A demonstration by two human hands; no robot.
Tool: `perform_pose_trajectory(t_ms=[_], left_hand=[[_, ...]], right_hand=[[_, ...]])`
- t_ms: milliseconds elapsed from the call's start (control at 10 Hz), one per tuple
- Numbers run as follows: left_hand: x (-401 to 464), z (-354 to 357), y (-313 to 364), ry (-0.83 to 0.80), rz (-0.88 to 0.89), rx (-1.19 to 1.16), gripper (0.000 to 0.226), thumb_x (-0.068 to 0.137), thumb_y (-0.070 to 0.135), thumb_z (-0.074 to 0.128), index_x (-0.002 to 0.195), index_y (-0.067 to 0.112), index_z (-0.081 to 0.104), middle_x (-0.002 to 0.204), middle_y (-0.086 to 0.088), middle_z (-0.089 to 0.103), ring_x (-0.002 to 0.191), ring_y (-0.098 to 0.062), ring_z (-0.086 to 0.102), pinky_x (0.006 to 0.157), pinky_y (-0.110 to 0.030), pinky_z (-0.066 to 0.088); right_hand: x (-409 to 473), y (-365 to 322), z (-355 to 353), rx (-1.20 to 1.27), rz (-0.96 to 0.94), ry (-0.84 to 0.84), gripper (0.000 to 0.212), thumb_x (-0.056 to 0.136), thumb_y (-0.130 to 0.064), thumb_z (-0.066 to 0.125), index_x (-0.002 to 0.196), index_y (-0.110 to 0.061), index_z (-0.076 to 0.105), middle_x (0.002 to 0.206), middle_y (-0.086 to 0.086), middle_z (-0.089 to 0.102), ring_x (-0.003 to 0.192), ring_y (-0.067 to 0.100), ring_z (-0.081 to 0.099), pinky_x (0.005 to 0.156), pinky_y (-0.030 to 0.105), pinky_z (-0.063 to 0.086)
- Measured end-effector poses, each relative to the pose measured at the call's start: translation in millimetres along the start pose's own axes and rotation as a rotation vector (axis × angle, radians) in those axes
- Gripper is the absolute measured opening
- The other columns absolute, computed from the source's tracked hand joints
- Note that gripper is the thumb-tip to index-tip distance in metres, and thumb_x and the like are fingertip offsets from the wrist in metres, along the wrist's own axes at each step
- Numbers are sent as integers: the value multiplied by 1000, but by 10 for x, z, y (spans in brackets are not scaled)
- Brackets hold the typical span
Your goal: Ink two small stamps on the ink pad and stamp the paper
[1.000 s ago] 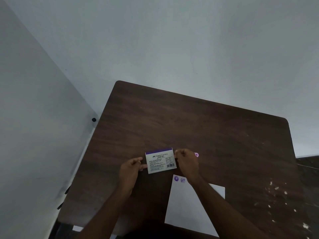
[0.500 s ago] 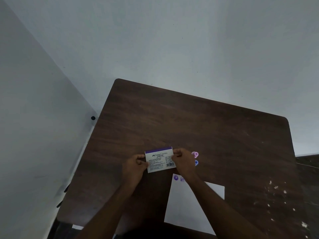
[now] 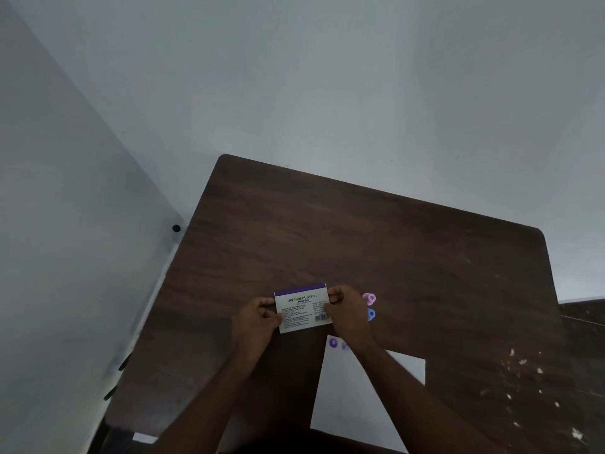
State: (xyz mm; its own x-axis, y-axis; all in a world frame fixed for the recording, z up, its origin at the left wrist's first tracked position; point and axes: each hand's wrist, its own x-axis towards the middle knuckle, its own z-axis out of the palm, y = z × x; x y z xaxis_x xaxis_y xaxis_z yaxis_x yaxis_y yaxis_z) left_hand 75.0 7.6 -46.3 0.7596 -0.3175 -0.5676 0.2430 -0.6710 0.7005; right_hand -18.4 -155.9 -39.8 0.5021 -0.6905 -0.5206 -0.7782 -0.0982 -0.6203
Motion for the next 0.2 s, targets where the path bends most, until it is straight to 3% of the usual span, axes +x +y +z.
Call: perform_pose_trajectory(t_ms=[100,200], left_hand=[[4,10,-2,15,17,-17,34,81,29,71,113,19,62,86,7,69,77,-2,65,62,-21,52],[-3,9,54,98,141,95,40,84,38,66,119,21,58,105,6,60,96,-8,59,75,-25,53]], right_hand=[[-5,13,-9,-8,-7,30,14,85,-3,62,91,-16,60,102,2,69,89,9,62,56,9,43],[-36,-82,-54,-40,-38,70,7,87,-6,60,91,-12,62,97,1,67,85,9,60,53,8,38]])
